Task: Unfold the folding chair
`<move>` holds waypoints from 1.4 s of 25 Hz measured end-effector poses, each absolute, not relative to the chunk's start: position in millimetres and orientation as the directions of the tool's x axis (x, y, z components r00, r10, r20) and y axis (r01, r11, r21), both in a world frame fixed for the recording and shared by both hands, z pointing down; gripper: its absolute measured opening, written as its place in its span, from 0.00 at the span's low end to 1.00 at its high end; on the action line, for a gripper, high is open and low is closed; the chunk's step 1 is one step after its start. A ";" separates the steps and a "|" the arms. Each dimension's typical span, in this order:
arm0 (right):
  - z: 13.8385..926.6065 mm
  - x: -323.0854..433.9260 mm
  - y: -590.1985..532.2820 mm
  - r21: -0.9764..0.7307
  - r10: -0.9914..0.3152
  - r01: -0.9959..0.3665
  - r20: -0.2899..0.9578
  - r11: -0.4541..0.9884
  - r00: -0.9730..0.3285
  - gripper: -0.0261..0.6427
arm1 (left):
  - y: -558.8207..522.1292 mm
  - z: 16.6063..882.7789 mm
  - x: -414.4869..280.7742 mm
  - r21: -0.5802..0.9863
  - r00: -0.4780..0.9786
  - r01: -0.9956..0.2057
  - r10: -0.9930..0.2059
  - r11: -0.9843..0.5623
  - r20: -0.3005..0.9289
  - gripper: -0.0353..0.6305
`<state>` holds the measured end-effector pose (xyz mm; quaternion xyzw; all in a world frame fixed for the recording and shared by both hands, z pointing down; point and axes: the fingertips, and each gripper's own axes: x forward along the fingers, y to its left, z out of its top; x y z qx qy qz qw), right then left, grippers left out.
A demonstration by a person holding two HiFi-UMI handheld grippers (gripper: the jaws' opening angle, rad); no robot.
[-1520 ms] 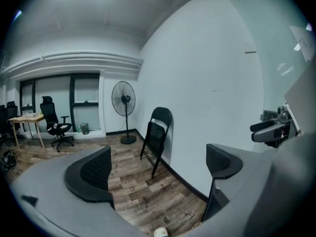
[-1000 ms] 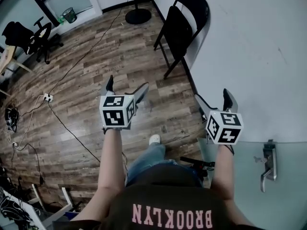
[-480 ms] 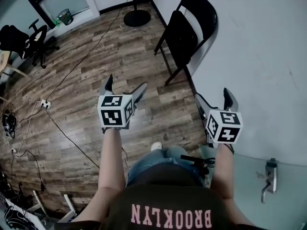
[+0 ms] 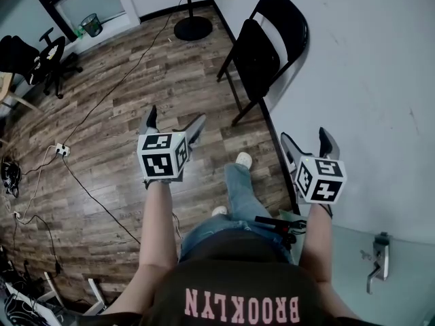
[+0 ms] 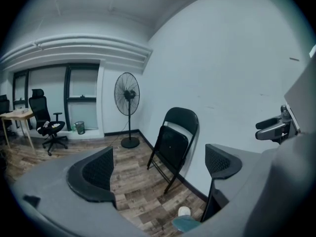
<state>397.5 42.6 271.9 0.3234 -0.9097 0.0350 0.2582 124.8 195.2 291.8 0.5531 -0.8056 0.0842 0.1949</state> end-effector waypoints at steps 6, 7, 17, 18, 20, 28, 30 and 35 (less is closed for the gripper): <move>264.6 385.3 17.0 0.093 -0.580 -0.613 0.459 0.785 -0.673 0.72 | 175.2 284.3 112.7 0.081 -0.328 -0.919 -0.860 0.387 0.390 0.90; 263.8 383.8 10.7 0.093 -0.584 -0.616 0.451 0.782 -0.674 0.72 | 169.7 285.0 112.0 0.075 -0.325 -0.921 -0.859 0.383 0.395 0.90; 266.4 348.0 -79.4 0.073 -0.603 -0.632 0.403 0.771 -0.689 0.68 | 91.9 292.4 80.3 0.023 -0.331 -0.926 -0.842 0.376 0.426 0.90; 268.6 342.2 -92.0 0.067 -0.601 -0.633 0.403 0.771 -0.690 0.68 | 80.1 294.1 75.7 0.018 -0.330 -0.927 -0.840 0.373 0.431 0.90; 271.4 331.0 -115.9 0.059 -0.598 -0.634 0.406 0.771 -0.691 0.68 | 57.0 296.5 66.3 0.016 -0.326 -0.929 -0.837 0.370 0.440 0.90; 267.6 282.7 -211.9 0.057 -0.583 -0.618 0.410 0.784 -0.702 0.68 | -44.3 292.3 29.0 0.008 -0.307 -0.938 -0.841 0.347 0.445 0.90; 268.4 270.0 -234.4 0.057 -0.576 -0.612 0.417 0.789 -0.703 0.68 | -66.3 296.5 22.2 0.000 -0.296 -0.942 -0.835 0.334 0.463 0.90; 272.6 247.8 -285.1 0.056 -0.579 -0.620 0.434 0.782 -0.691 0.66 | -112.2 304.6 4.9 -0.001 -0.284 -0.946 -0.824 0.325 0.490 0.90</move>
